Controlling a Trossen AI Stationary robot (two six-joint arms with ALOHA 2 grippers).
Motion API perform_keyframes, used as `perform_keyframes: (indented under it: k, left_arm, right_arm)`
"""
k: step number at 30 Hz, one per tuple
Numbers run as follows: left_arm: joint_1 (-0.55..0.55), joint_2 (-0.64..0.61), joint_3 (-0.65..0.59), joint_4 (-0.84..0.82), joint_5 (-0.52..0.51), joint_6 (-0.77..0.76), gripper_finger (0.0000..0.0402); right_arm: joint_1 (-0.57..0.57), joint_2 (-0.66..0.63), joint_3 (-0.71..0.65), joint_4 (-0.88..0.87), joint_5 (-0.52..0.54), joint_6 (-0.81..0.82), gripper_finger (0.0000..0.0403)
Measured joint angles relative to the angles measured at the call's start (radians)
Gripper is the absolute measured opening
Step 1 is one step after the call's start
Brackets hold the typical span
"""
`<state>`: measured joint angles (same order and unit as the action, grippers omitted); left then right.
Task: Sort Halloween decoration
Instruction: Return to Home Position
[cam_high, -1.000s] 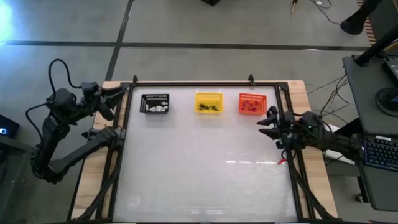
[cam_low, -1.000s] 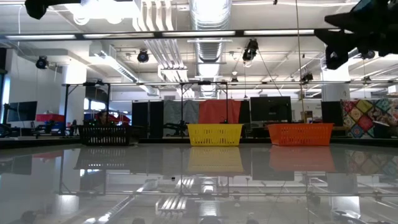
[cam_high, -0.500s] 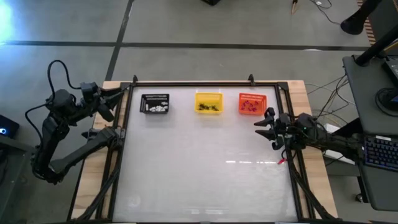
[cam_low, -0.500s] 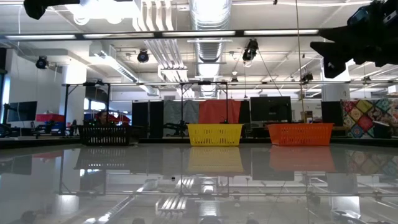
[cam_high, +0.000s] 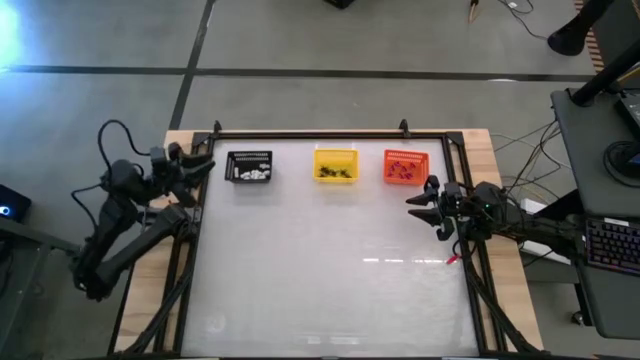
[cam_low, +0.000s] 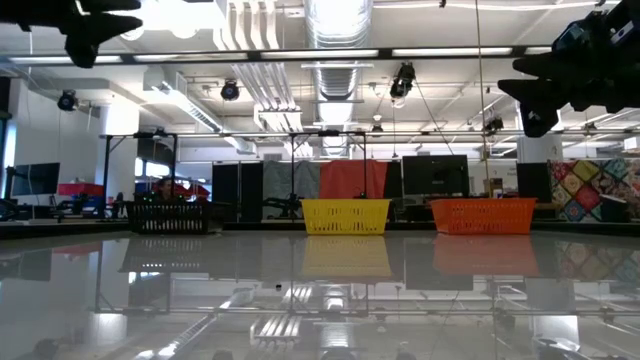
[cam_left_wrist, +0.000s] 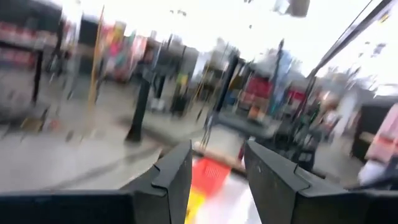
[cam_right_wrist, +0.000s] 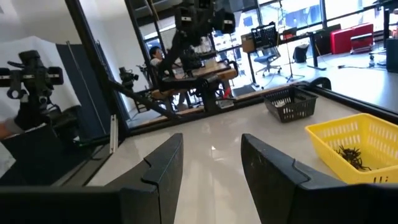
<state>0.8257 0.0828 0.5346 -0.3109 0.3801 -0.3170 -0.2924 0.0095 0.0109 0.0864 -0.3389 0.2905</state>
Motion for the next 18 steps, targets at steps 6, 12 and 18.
perform_keyframes:
  k: [6,12,18]
  left_arm:
    - [0.0,-0.084,-0.189,0.266,0.001,-0.034,0.013]
    - [0.0,-0.071,-0.299,0.293,-0.075,-0.051,0.013]
    - [0.0,-0.083,-0.427,0.443,-0.143,-0.056,0.013]
  right_arm:
    - [0.0,0.0,0.0,-0.004,0.0,-0.003,0.0153]
    - [-0.001,0.006,0.0,-0.009,0.002,-0.015,0.0153]
    - [-0.001,0.013,0.0,-0.009,0.002,-0.013,0.0153]
